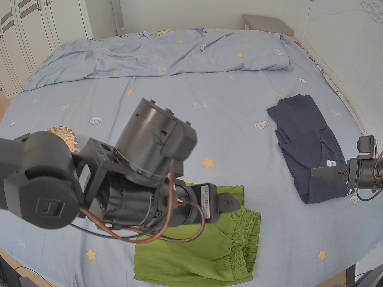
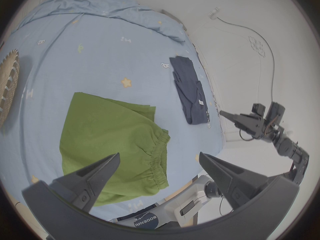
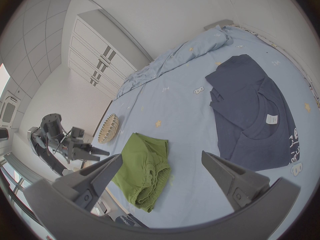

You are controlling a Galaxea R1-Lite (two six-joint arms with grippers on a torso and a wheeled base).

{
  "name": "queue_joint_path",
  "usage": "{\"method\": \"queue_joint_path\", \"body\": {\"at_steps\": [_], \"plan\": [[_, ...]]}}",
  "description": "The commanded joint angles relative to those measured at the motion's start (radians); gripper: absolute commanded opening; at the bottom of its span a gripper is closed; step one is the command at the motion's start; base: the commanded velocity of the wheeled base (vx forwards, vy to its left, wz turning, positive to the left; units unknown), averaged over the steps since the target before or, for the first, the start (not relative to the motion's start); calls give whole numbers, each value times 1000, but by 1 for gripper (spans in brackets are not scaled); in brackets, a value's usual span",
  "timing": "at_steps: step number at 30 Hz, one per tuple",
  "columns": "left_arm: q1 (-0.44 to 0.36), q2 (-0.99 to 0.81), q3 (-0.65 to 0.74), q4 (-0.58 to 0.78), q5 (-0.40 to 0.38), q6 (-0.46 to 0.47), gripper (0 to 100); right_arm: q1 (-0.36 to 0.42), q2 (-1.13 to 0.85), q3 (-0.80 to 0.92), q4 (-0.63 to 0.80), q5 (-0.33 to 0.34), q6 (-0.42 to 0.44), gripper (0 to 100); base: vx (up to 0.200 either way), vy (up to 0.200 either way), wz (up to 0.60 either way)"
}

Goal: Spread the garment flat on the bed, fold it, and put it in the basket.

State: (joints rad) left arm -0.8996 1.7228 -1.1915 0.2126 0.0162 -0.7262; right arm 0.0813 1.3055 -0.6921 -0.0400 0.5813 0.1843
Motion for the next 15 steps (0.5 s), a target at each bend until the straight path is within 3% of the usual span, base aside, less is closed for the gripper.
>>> {"method": "queue_joint_path", "body": {"at_steps": [1,2,3,4,5,7,12,15], "plan": [[177,-22,10,-2,-97,-7,100,94,1,25,2,0,1,100,0,0,0],[177,-22,10,-2,-97,-7,100,94,1,25,2,0,1,100,0,0,0],[284,-43,53,5,-202,-2,100,150,1,39,0,-1,4,100,0,0,0],[324,-48,85,-5,-249,2,100,172,1,43,0,-1,4,100,0,0,0],[324,-48,85,-5,-249,2,100,172,1,43,0,-1,4,100,0,0,0],[441,-46,202,-30,-401,40,100,221,8,48,0,-1,4,100,0,0,0],[642,29,401,-176,-590,249,100,241,0,46,2,-3,4,100,0,0,0],[691,97,471,-271,-653,363,100,239,-22,48,3,-3,9,100,0,0,0]]}}
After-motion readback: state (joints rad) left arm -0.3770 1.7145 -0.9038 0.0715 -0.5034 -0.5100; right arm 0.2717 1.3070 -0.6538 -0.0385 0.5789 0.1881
